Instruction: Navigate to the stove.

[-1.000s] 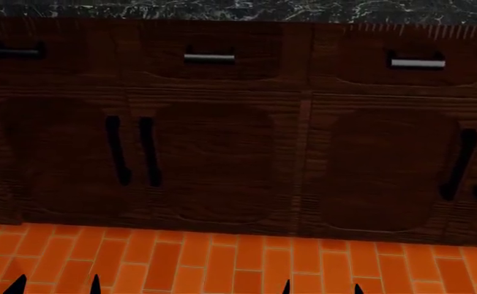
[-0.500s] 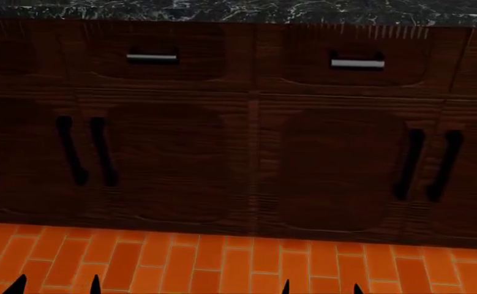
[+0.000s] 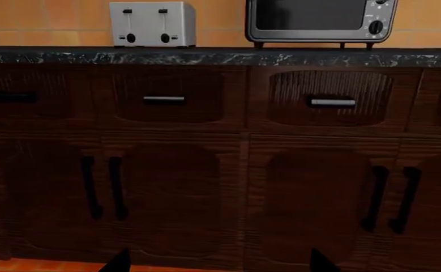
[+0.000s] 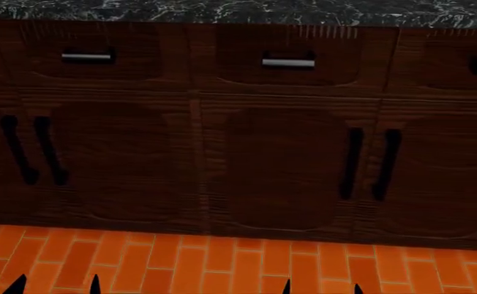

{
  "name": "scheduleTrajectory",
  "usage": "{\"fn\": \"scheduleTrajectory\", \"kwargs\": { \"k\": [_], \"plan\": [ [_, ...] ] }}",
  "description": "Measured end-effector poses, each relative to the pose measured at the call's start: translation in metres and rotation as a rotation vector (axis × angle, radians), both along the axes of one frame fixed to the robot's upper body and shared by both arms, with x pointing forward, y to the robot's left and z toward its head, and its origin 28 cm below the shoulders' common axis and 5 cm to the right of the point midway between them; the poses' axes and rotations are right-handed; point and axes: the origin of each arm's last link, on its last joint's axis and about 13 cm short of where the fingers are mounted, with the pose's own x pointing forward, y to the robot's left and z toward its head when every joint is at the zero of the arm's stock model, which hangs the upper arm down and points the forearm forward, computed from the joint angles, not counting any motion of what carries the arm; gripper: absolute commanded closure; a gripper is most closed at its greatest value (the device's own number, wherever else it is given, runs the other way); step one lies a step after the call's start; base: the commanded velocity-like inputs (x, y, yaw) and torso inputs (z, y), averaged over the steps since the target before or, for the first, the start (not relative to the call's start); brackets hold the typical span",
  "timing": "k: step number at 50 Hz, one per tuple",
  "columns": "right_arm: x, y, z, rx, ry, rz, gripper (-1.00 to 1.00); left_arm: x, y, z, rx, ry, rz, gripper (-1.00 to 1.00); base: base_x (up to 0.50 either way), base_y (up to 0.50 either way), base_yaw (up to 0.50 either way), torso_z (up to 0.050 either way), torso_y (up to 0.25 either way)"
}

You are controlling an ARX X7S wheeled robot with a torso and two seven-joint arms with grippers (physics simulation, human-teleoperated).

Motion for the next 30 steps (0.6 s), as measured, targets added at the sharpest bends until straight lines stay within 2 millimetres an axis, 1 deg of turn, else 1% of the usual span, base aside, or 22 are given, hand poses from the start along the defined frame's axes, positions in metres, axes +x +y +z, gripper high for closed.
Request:
{"fn": "scheduleTrajectory", "kwargs": {
  "k": [30],
  "plan": [
    [0.0004,0.0004,-0.0003,-0.007,0.003,-0.005,-1.0,-0.0003,0.0,0.0003,-0.001,-0.001,-0.003,-1.0,-0.5,-0.02,0.0,0.0,0.0]
  ]
}}
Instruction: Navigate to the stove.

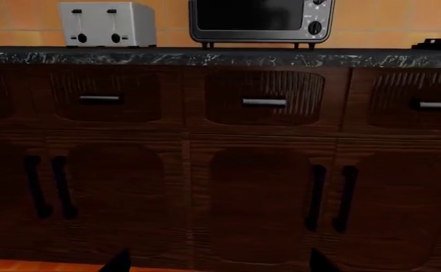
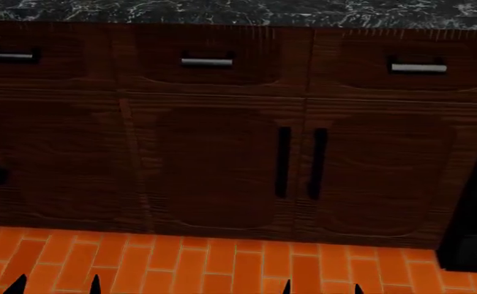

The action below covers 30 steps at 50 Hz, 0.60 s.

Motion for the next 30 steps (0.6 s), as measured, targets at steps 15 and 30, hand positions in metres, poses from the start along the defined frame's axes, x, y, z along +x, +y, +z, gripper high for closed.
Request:
{"fn": "scheduleTrajectory", "kwargs": {
  "k": [15,30],
  "plan": [
    [-0.0001,0.0001,0.0,-0.003,0.002,-0.003,-1.0,-0.0004,0.0001,0.0002,0.0,0.0,0.0,-1.0,-0.5,-0.02,0.0,0.0,0.0],
    [0.0009,0.0002,-0.0008,-0.005,0.011,-0.005,-1.0,0.0002,0.0002,-0.0003,0.0,0.0,-0.001,-1.0,-0.5,-0.02,0.0,0.0,0.0]
  ]
}}
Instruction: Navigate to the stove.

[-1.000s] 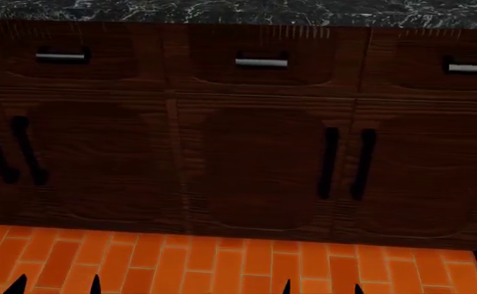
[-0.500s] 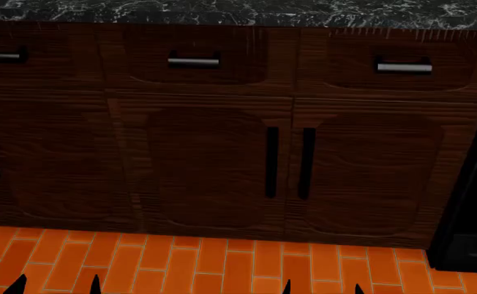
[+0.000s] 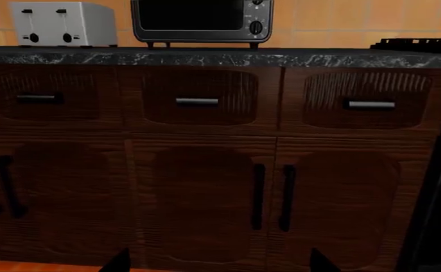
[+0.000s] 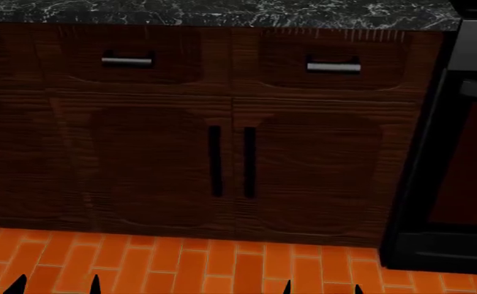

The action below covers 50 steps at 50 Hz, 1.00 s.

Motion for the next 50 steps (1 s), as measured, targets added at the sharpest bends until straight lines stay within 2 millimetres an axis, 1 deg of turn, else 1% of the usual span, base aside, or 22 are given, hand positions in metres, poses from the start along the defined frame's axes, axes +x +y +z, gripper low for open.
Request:
{"fn": "scheduleTrajectory", "kwargs": {
  "k": [50],
  "plan": [
    [0.0006,0.0005,-0.0004,-0.006,0.006,-0.009,-1.0,-0.0006,0.0004,0.0002,0.0,-0.001,-0.001,-1.0,-0.5,-0.02,0.0,0.0,0.0]
  ]
}}
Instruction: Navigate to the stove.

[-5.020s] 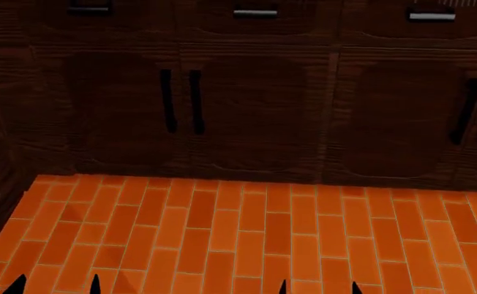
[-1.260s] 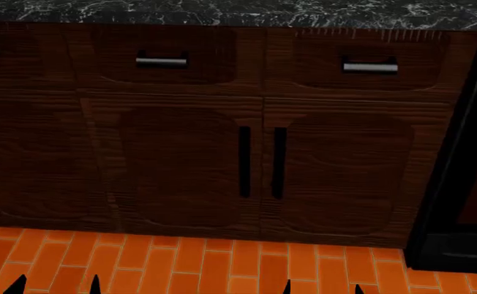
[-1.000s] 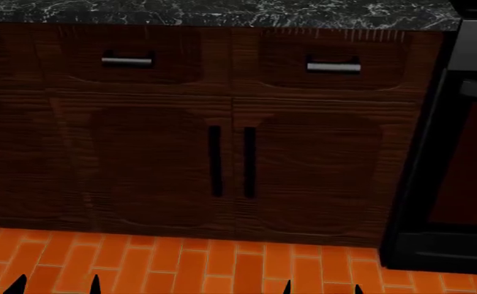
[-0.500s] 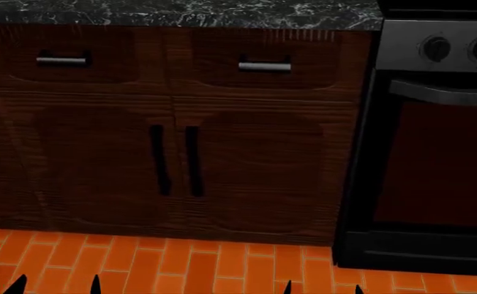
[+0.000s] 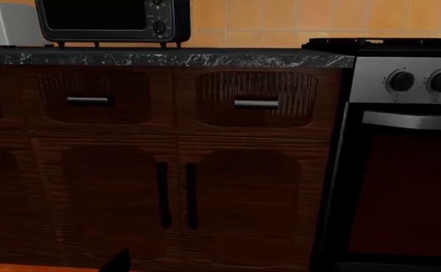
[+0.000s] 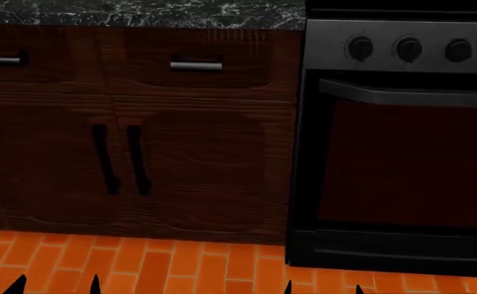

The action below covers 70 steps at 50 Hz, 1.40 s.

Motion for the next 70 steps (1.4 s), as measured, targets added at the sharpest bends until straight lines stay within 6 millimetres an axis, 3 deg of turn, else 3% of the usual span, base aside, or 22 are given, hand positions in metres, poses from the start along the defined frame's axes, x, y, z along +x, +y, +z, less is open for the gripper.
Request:
{"fn": "scheduleTrajectory", "kwargs": {
  "k": [70],
  "plan": [
    [0.0012,0.0003,-0.001,-0.001,0.009,-0.005,-1.0,0.0003,-0.0002,-0.0006,0.005,-0.003,-0.005,-1.0,-0.5,-0.02,0.0,0.0,0.0]
  ]
}}
